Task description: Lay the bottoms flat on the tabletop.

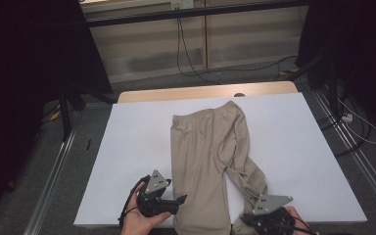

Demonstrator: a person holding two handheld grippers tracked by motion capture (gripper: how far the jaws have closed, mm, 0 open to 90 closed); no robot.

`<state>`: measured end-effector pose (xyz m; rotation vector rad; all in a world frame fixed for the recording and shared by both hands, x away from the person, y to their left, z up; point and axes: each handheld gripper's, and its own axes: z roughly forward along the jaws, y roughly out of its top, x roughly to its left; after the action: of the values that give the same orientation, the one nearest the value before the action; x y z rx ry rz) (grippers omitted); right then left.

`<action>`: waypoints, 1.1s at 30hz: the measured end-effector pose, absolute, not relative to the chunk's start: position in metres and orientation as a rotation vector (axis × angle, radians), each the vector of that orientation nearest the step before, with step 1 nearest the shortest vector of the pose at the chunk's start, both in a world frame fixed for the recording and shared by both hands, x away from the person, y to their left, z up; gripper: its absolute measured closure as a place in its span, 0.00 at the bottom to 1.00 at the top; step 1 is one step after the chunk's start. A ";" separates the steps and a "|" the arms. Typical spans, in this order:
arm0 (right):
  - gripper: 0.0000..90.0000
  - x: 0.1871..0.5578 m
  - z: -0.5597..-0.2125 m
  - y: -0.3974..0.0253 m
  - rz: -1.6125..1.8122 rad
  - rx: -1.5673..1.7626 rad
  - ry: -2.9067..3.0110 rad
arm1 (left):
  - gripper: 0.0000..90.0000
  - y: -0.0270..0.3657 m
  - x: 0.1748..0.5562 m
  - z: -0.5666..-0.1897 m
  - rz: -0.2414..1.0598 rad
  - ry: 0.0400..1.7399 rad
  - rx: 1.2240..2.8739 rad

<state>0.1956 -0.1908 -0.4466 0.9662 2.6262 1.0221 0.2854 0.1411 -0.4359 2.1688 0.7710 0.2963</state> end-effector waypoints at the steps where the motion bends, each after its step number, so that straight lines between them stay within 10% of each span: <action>1: 0.97 0.190 -0.446 -0.192 1.036 0.957 2.642 | 0.30 0.141 0.285 -0.436 0.293 0.768 2.174; 5: 0.93 0.169 -0.446 -0.194 1.071 0.932 2.677 | 0.30 0.138 0.285 -0.437 0.294 0.765 2.176; 9: 0.63 0.175 -0.437 -0.200 1.136 0.975 2.549 | 0.30 0.137 0.285 -0.437 0.289 0.765 2.176; 15: 0.57 0.212 -0.433 -0.208 1.069 1.060 2.408 | 0.30 0.137 0.286 -0.437 0.289 0.761 2.176; 19: 0.62 0.238 -0.438 -0.201 1.026 1.052 2.424 | 0.30 0.138 0.285 -0.436 0.300 0.760 2.176; 22: 0.97 0.244 -0.439 -0.192 1.023 0.997 2.467 | 0.30 0.139 0.286 -0.436 0.296 0.757 2.178; 30: 0.98 0.267 -0.409 -0.179 1.262 1.008 2.335 | 0.30 0.136 0.285 -0.436 0.290 0.750 2.184; 33: 0.78 0.283 -0.420 -0.174 1.209 1.047 2.356 | 0.30 0.137 0.285 -0.436 0.293 0.757 2.178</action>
<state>0.2834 -0.1743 -0.4200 1.0467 2.3563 1.2088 0.2853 0.1373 -0.4363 2.1782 0.7572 0.2927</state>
